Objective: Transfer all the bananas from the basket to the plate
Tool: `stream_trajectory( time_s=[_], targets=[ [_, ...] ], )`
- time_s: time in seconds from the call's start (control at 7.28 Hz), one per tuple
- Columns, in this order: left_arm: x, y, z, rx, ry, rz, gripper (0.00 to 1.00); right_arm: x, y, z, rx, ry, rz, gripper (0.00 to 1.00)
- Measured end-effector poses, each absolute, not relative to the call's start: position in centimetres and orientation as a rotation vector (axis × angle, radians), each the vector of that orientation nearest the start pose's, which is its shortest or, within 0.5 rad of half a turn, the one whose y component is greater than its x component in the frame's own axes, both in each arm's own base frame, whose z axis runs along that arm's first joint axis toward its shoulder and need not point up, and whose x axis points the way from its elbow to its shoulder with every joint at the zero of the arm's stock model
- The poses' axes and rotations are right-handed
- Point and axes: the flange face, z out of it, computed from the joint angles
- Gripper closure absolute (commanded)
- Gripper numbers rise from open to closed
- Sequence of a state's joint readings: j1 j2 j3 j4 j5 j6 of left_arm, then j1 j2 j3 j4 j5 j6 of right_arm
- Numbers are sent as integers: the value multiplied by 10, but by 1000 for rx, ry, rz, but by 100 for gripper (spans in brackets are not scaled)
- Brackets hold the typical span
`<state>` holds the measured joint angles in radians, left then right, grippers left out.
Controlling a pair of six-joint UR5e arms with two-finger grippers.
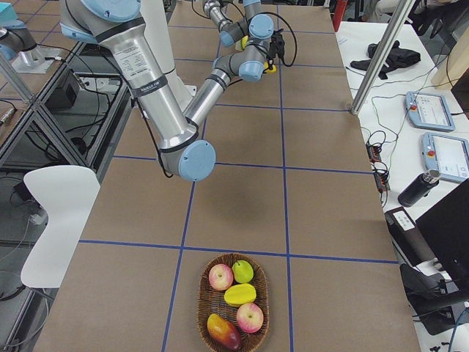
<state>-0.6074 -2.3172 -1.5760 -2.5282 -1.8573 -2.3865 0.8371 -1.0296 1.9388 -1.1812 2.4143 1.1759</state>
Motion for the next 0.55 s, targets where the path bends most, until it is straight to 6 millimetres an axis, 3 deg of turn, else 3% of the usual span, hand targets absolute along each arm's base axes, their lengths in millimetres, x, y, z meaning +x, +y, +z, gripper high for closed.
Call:
stream_trajectory(
  time_s=[0.14, 0.55],
  targets=[
    [482, -463, 100, -400, 1713, -814, 100, -308, -452, 137, 102, -1400, -177, 0],
    [491, -487, 127, -375, 1656, -865, 100, -229, -479, 153, 64, -1421, -130, 0]
  ],
)
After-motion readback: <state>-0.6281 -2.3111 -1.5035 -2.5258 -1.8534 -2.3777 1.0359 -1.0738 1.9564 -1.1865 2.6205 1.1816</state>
